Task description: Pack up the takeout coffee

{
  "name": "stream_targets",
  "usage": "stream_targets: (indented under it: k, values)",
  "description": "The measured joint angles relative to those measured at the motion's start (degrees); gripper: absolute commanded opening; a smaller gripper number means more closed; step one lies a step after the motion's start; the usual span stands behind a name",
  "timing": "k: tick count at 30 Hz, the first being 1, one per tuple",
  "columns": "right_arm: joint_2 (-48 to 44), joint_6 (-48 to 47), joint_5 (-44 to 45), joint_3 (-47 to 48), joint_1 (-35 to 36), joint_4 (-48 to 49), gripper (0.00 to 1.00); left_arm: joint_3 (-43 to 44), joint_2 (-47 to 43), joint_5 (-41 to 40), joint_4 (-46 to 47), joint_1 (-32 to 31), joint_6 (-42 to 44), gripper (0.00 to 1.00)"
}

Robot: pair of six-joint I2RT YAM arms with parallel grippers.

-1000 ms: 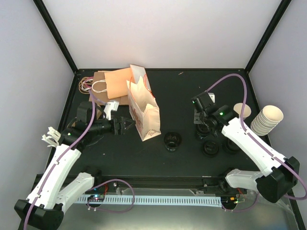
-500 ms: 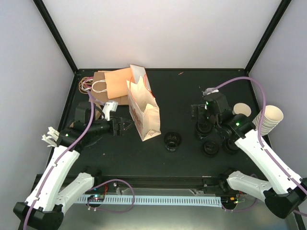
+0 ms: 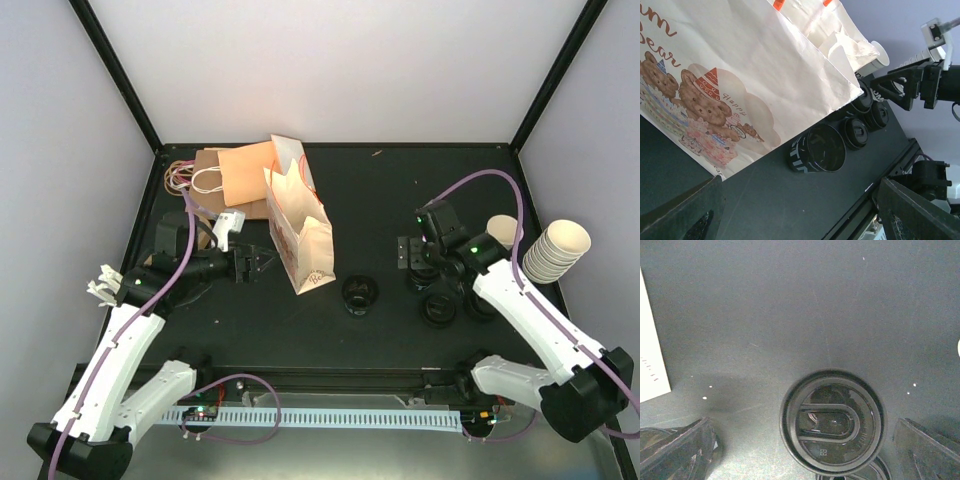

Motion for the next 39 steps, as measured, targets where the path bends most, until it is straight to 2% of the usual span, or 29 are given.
stream_targets:
  k: [13, 25, 32, 39]
  values:
    - [4.2, 1.4, -3.1, -2.3, -4.4, -0.2, 1.00, 0.0, -1.1, -0.5, -0.9, 0.0, 0.1, 0.86]
    - [5.1, 1.2, -5.5, -5.1, -7.6, 0.8, 0.90, 0.0, -1.1, -0.8, -1.0, 0.0, 0.2, 0.86]
    - [6.1, 0.9, -6.4, -5.1, -8.3, 1.4, 0.88, 0.0, -1.1, -0.8, -1.0, 0.0, 0.2, 0.86]
    - [7.1, 0.4, -6.9, -5.1, -8.4, 1.5, 0.80, 0.0, -1.1, -0.8, -1.0, 0.0, 0.1, 0.86]
